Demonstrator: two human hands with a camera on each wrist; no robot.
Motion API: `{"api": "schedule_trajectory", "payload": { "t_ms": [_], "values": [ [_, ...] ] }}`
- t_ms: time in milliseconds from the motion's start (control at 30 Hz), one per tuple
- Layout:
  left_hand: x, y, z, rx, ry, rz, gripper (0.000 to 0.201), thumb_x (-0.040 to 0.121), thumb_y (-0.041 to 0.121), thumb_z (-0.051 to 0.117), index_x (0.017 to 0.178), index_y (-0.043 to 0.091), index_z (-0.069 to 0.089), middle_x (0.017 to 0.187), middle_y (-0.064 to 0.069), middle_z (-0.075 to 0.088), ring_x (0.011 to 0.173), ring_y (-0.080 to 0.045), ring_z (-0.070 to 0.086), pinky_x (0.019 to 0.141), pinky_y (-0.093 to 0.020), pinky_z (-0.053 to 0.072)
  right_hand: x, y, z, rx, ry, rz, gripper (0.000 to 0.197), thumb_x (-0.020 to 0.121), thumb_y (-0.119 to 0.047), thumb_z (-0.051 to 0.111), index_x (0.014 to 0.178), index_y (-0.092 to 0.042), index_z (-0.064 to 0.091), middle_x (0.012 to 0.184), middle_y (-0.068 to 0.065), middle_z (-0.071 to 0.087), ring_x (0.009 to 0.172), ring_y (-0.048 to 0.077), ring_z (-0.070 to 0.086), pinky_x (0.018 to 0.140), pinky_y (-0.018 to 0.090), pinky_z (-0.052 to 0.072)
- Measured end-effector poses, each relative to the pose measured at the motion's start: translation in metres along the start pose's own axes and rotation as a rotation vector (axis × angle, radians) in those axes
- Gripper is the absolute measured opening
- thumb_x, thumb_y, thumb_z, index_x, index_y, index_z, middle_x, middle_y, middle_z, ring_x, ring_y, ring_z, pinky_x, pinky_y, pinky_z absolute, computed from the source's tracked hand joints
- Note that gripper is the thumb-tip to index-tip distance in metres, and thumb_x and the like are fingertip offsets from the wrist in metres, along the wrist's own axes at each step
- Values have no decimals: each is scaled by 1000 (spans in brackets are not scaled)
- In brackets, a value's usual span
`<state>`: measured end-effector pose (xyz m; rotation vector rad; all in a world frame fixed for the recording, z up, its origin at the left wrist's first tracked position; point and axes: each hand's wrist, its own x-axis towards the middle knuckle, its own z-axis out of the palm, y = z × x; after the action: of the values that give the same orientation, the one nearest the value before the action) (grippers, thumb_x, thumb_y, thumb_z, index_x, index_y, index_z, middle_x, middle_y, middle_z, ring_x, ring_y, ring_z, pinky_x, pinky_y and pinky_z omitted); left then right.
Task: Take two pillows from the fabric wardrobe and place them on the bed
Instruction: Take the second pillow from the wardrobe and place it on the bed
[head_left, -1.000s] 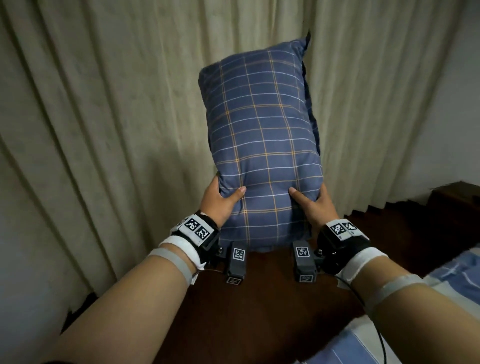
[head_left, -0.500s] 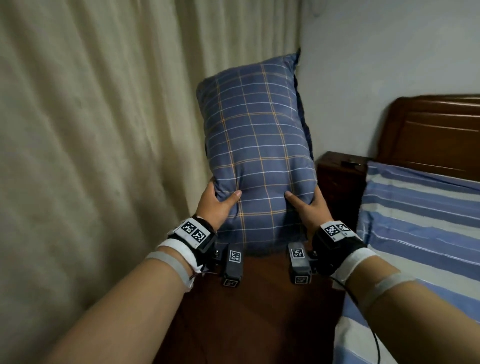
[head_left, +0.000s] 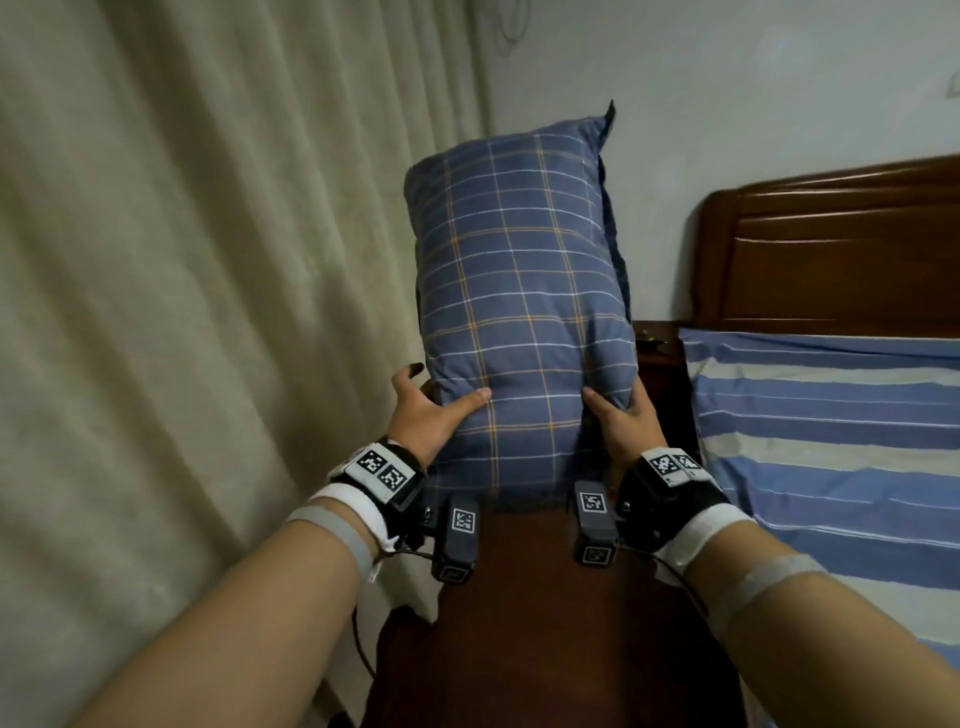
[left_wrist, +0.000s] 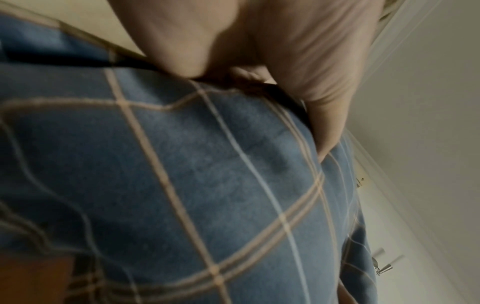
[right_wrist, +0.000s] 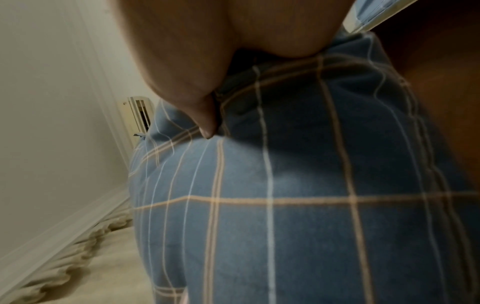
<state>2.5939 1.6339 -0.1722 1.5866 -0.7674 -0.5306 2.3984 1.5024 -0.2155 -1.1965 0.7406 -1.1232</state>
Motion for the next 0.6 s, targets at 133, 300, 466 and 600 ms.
{"api": "schedule_trajectory", "payload": {
  "t_ms": [133, 300, 466, 600],
  "values": [
    [90, -16, 58, -25, -149, 12, 99, 48, 50, 95, 131, 20, 51, 128, 1, 66, 118, -22, 64, 106, -50, 50, 82, 12, -14, -23, 89, -2, 46, 87, -15, 72, 115, -50, 61, 127, 6, 70, 118, 33, 66, 104, 60, 50],
    [200, -40, 142, -56, -414, 56, 75, 62, 30, 95, 128, 25, 59, 124, 3, 72, 117, -17, 68, 105, -44, 51, 184, 36, -50, -72, 240, 14, 48, 74, -34, 75, 104, -67, 60, 130, 4, 70, 118, 33, 66, 103, 63, 50],
    [354, -57, 268, 54, -791, 82, 97, 54, 36, 98, 138, 17, 54, 131, 2, 69, 122, -15, 66, 111, -45, 47, 312, 35, -99, -153, 458, 13, 53, 83, -25, 73, 127, -50, 55, 134, 9, 66, 121, 36, 63, 105, 62, 48],
    [442, -48, 377, 127, -920, 168, 126, 43, 54, 94, 149, 16, 37, 146, -1, 57, 133, -17, 56, 117, -45, 39, 390, 28, -152, -169, 597, 31, 58, 88, -24, 73, 141, -29, 51, 133, 12, 66, 119, 37, 63, 103, 62, 49]
  ]
}}
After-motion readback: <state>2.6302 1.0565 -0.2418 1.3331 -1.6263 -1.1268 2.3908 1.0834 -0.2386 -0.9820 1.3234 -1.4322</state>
